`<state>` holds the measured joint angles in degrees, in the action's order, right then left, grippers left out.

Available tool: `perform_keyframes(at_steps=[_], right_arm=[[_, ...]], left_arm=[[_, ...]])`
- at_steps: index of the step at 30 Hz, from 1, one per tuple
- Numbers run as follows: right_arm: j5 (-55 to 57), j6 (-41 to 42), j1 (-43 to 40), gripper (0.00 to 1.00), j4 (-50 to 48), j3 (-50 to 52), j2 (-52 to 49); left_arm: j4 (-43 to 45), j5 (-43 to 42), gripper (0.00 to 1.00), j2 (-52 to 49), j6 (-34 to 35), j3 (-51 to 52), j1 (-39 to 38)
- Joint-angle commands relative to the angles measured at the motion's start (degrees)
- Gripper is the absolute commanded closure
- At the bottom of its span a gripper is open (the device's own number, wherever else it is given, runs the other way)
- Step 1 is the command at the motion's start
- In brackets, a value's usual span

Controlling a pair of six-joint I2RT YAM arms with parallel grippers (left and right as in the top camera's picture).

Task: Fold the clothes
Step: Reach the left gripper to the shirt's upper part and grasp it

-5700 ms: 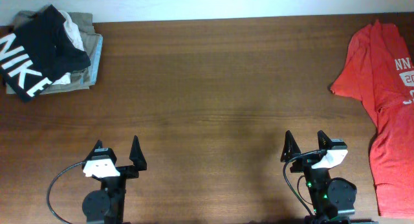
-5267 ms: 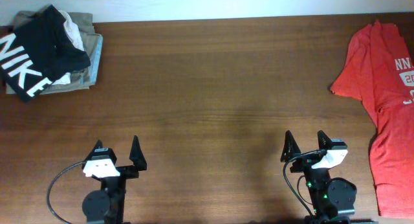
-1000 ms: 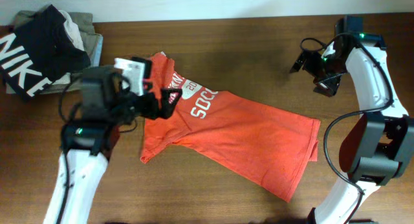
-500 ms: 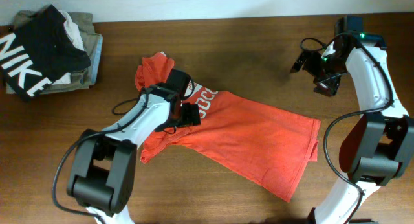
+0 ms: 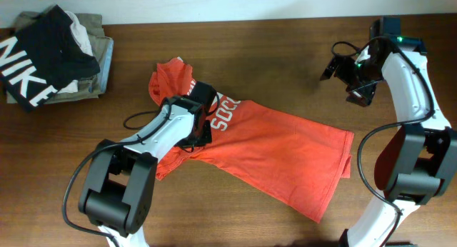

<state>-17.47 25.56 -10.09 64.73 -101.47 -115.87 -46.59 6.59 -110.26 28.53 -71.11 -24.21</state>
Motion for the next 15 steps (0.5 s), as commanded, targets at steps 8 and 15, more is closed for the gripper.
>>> perform_keyframes(at_steps=[8, 15], right_arm=[[0.1, 0.2, -0.1, 0.01, 0.0, -0.8, 1.4], [0.1, 0.2, -0.1, 0.01, 0.0, -0.8, 1.4]], left_arm=[[-2.7, -6.3, 0.3, -0.7, -3.6, -4.6, -0.2], [-1.9, -7.3, 0.34, -5.1, -3.7, -4.6, -3.4]])
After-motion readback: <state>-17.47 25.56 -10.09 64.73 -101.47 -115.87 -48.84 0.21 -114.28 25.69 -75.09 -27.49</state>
